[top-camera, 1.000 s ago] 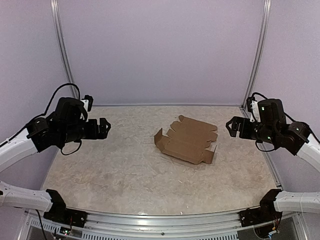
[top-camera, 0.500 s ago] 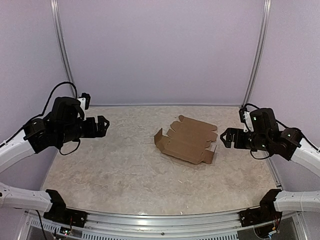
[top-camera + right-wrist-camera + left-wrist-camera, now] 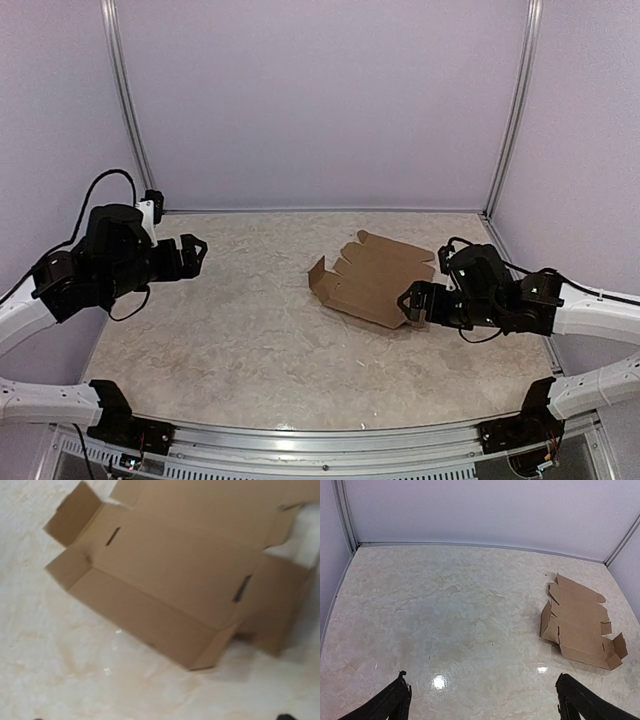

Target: Fold the paper box

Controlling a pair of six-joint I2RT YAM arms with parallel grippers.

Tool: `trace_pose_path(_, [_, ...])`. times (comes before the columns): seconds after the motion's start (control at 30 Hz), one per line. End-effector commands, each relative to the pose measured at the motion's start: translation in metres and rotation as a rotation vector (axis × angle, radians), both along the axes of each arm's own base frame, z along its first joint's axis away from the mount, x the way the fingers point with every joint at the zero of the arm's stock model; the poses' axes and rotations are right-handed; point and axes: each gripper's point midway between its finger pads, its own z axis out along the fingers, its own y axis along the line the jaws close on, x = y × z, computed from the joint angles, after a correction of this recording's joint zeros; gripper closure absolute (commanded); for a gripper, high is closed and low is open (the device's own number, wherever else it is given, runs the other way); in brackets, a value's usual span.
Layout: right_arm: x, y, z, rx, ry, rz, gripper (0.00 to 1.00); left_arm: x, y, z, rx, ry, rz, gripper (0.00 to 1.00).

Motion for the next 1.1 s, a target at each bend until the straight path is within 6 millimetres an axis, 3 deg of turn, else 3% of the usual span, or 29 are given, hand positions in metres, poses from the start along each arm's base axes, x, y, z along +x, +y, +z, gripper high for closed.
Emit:
trace_pose_path(0.0, [0.002,0.024,-0.008,0.127,0.019,-0.089,0.02,-0.005,0.008,-0.003,-0.014,-0.011,0.035,0.01])
trace_pose_path(0.17, [0.002,0.052,-0.024,0.230,0.041,-0.142,0.02,-0.014,0.020,0.003,-0.060,-0.051,0.063,0.01])
trace_pose_path(0.47, [0.016,0.083,-0.056,0.351,0.097,-0.228,0.02,-0.029,0.037,0.019,-0.066,-0.088,0.065,0.01])
trace_pose_path(0.73, [0.023,0.094,-0.089,0.370,0.154,-0.298,0.04,-0.041,0.052,0.037,-0.057,-0.129,0.069,0.01])
trace_pose_path(1.07, [0.038,0.093,-0.112,0.398,0.124,-0.409,0.12,-0.050,0.062,0.036,-0.015,-0.103,0.069,0.01])
